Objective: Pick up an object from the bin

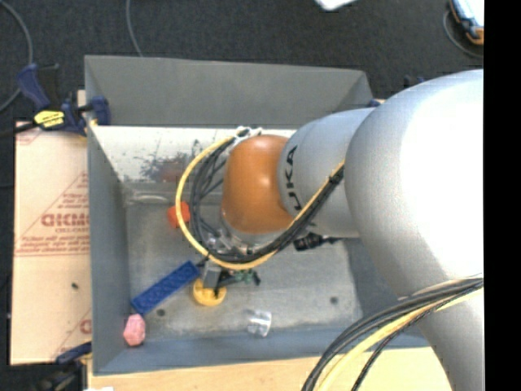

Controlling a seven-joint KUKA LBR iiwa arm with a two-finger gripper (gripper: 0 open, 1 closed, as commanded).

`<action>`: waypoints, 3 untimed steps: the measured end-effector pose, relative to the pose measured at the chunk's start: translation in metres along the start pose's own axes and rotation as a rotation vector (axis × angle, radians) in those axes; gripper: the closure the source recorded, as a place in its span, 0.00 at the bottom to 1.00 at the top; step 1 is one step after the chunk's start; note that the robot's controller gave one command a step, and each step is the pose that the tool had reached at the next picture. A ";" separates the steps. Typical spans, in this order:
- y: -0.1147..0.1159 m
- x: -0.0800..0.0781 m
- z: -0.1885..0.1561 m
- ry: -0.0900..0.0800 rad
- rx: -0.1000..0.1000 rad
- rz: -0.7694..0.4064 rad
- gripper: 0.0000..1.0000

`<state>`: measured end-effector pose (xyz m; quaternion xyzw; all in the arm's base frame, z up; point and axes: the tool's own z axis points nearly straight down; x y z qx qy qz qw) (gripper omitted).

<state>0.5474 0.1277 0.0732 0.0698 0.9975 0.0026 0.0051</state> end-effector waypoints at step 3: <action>-0.023 0.001 -0.040 -0.008 -0.004 0.091 1.00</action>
Offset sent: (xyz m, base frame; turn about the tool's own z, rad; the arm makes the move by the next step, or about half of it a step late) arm -0.0091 0.0006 0.0175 0.0461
